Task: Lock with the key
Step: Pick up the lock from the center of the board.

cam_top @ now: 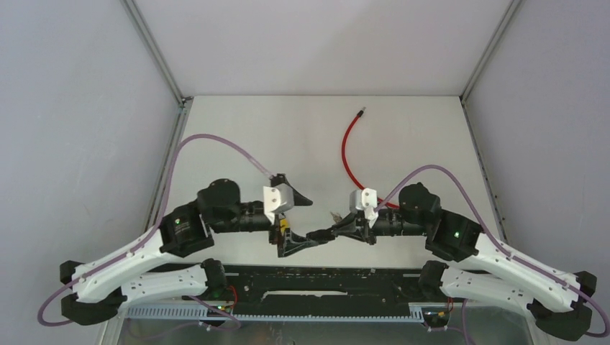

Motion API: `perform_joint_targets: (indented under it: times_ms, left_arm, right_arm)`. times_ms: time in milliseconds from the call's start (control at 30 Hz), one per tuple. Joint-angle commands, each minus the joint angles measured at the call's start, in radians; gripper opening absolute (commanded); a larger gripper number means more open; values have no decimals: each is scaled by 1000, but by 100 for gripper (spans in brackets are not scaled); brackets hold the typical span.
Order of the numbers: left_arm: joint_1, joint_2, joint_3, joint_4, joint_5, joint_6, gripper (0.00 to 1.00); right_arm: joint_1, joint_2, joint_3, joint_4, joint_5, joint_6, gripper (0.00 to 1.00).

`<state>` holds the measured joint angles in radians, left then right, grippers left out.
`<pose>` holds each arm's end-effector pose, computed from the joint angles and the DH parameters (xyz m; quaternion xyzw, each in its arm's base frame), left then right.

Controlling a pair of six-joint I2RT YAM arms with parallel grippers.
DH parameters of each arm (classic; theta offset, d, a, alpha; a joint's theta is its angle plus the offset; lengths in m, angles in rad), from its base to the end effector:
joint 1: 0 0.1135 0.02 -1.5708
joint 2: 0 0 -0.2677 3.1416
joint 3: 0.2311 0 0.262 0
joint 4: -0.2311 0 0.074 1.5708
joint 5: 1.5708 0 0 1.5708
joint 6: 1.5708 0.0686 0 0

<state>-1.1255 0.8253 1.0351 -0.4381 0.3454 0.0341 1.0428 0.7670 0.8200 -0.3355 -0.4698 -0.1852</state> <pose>0.0696 -0.1998 0.3906 0.5120 0.5868 -0.4330 0.4539 0.0783 0.1958 0.3350 -0.5623 0.5551 0.4121 0.4538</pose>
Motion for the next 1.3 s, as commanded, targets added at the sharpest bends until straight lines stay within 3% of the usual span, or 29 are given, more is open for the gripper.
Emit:
perform_joint_targets:
  times_ms: [0,267,767,833,933,1000,1267]
  left_arm:
    - [0,-83,-112,211,-142,-67,100]
    - [0,-148,-213,381,-156,-122,98]
    - [0,-152,-247,601,-47,-206,58]
    - [0,-158,-259,632,-36,-219,58]
    - [0,-165,-279,674,-37,-243,69]
    - [0,-167,-298,713,-39,-262,70]
    - [0,-146,-310,779,-18,-301,62]
  right_arm:
    - [-14,-87,24,252,104,134,0]
    - [-12,-175,-28,544,110,322,0]
    - [-11,-188,-76,728,117,426,0]
    - [-12,-196,-87,756,141,441,0]
    - [-12,-203,-111,832,183,482,0]
    - [-13,-205,-125,883,203,501,0]
    - [-13,-210,-145,970,195,549,0]
